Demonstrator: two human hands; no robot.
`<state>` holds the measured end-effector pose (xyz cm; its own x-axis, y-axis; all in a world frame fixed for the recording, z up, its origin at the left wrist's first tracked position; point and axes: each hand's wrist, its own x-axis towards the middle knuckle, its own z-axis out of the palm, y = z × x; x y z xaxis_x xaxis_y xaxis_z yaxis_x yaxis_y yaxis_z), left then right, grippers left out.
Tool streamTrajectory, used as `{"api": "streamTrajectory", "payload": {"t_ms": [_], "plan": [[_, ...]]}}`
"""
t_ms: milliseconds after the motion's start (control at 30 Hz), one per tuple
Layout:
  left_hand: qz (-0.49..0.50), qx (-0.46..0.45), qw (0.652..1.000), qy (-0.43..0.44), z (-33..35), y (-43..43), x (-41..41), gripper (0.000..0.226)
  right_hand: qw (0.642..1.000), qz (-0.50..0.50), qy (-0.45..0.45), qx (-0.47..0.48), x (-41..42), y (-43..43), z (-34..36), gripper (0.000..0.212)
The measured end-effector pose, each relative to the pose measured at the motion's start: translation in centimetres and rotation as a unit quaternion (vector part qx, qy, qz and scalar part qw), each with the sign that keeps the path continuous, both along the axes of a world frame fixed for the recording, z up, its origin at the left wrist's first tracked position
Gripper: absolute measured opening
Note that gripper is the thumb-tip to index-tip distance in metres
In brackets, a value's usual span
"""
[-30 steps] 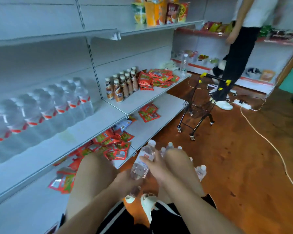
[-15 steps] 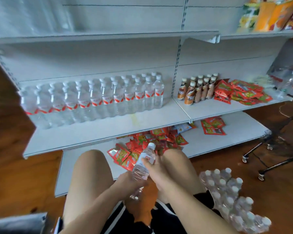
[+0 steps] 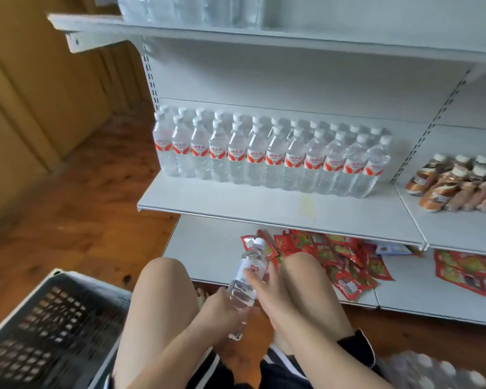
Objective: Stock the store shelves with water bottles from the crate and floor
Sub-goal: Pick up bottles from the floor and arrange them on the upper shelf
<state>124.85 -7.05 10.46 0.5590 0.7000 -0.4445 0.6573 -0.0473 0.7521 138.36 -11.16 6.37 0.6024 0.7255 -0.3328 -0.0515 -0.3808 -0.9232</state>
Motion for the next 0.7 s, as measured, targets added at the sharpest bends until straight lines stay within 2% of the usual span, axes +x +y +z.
{"api": "streamTrajectory", "payload": {"t_ms": [100, 133, 200, 333, 467, 533, 633, 700], "plan": [[0.069, -0.013, 0.995, -0.076, 1.0, 1.3, -0.5, 0.056, 0.996, 0.039, 0.038, 0.067, 0.6, 0.8, 3.2, 0.063], [0.088, -0.022, 0.990, -0.109, 1.8, 1.8, -0.8, 0.058, 0.994, 0.058, 0.036, 0.085, 1.2, 1.1, 4.3, 0.058], [0.102, -0.026, 0.980, -0.169, 3.6, 3.0, -1.2, 0.049, 0.987, 0.109, 0.024, 0.112, 2.2, 1.9, 6.7, 0.050], [0.098, 0.017, 0.955, -0.279, 9.5, 5.2, -1.7, 0.033, 0.972, 0.164, -0.046, 0.163, 2.5, 3.9, 12.6, 0.076], [0.076, 0.089, 0.928, -0.355, 16.1, 7.5, -0.8, 0.050, 0.946, 0.172, -0.122, 0.247, 2.5, 5.5, 19.9, 0.055], [0.071, 0.128, 0.912, -0.382, 19.1, 8.6, 0.1, 0.049, 0.929, 0.172, -0.166, 0.283, 3.0, 6.0, 23.9, 0.049], [0.059, 0.176, 0.891, -0.415, 23.8, 9.9, 1.8, 0.044, 0.903, 0.177, -0.233, 0.316, 4.1, 6.4, 28.5, 0.046], [0.049, 0.201, 0.881, -0.425, 26.7, 10.7, 3.2, 0.046, 0.891, 0.183, -0.269, 0.317, 4.5, 6.8, 30.8, 0.052]]}}
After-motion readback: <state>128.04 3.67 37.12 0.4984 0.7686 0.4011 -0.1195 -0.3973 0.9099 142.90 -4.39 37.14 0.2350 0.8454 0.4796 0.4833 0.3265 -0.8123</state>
